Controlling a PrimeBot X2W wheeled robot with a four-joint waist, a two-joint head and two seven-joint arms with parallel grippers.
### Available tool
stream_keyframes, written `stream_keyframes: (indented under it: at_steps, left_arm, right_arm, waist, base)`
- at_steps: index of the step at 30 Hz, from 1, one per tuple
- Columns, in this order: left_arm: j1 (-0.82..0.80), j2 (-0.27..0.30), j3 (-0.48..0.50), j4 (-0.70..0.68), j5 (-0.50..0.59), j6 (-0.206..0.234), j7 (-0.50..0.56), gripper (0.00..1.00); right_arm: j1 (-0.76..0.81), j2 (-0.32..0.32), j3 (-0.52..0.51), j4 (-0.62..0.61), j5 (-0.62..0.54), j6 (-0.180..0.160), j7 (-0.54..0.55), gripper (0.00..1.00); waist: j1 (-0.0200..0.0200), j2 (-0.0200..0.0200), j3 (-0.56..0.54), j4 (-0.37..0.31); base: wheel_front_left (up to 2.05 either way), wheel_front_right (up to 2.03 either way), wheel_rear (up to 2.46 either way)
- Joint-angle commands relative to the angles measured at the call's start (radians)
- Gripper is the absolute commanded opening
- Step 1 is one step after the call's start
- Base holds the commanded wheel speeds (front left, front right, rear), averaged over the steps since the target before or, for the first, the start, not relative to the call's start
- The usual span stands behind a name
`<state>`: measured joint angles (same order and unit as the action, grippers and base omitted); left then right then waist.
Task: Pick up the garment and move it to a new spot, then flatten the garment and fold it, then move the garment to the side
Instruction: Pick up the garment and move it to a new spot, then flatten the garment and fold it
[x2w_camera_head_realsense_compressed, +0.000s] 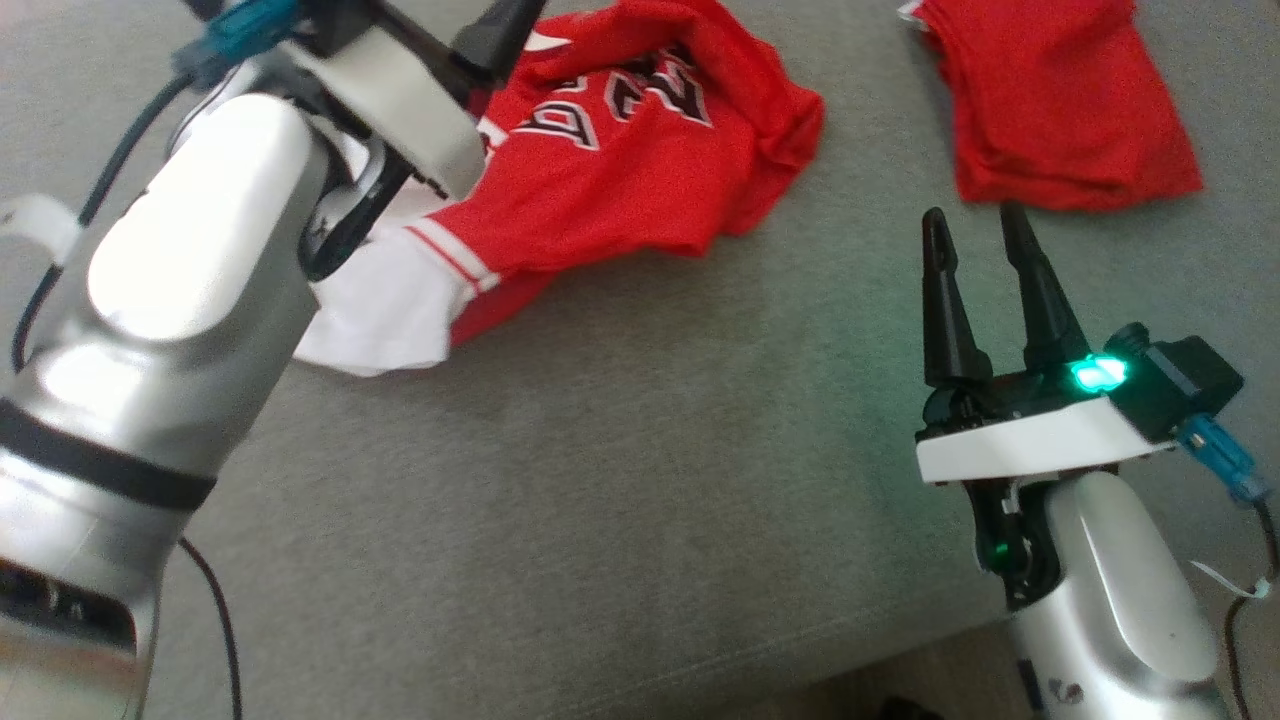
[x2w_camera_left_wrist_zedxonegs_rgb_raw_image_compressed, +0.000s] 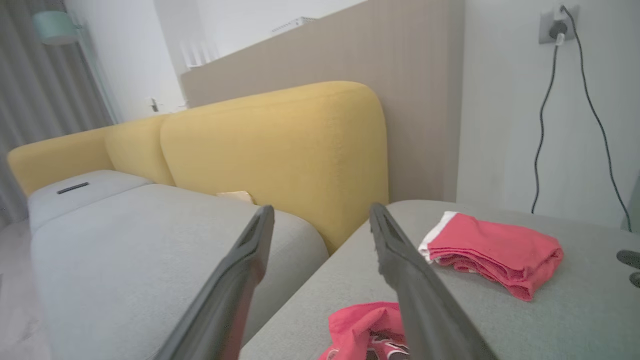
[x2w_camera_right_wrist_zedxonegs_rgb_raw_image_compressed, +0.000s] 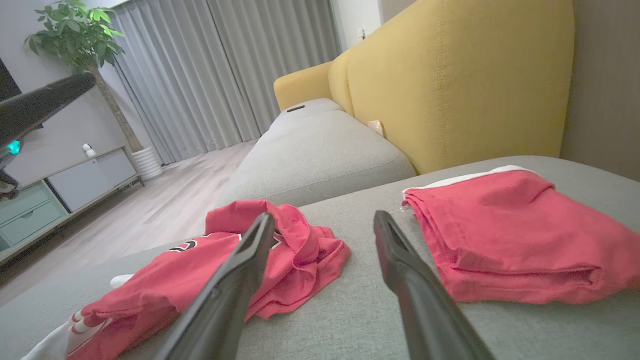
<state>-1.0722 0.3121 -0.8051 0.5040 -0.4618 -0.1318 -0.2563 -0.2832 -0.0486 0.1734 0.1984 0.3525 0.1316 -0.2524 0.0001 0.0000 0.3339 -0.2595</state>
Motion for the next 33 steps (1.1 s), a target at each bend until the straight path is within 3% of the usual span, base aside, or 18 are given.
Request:
stream_keyframes:
  at_steps: [1, 9, 13, 24, 33]
  left_arm:
    - [-0.008, 0.037, 0.066, -0.044, -0.009, 0.005, -0.005, 1.0]
    - [0.264, 0.065, 0.282, -0.195, 0.017, 0.05, -0.005, 1.0]
    - [0.426, 0.043, 0.384, -0.277, 0.038, 0.076, -0.005, 1.0]
    - [0.823, -0.129, 0.579, -0.436, 0.146, 0.066, -0.005, 1.0]
    - [0.925, -0.23, 0.661, -0.459, 0.205, 0.021, -0.005, 1.0]
  right_arm:
    - [-0.026, -0.002, 0.011, -0.026, -0.015, -0.001, -0.009, 1.0]
    - [0.006, -0.002, -0.034, 0.007, -0.093, -0.001, -0.009, 1.0]
    - [0.034, -0.002, -0.058, 0.018, -0.116, -0.001, -0.009, 1.0]
    - [0.147, -0.002, -0.091, -0.004, -0.111, -0.001, -0.009, 1.0]
    - [0.17, -0.002, -0.103, 0.028, -0.136, -0.001, -0.009, 1.0]
  waist:
    - [-0.0001, 0.0, -0.029, 0.047]
    - [-0.0001, 0.0, -0.116, 0.193]
    - [-0.0001, 0.0, -0.155, 0.244]
    - [-0.0001, 0.0, -0.231, 0.322]
    - [-0.0001, 0.0, -0.235, 0.338]
  base:
    - [0.0, 0.0, 0.0]
    - [0.0, 0.0, 0.0]
    - [0.0, 0.0, 0.0]
    - [0.0, 0.0, 0.0]
    - [0.0, 0.0, 0.0]
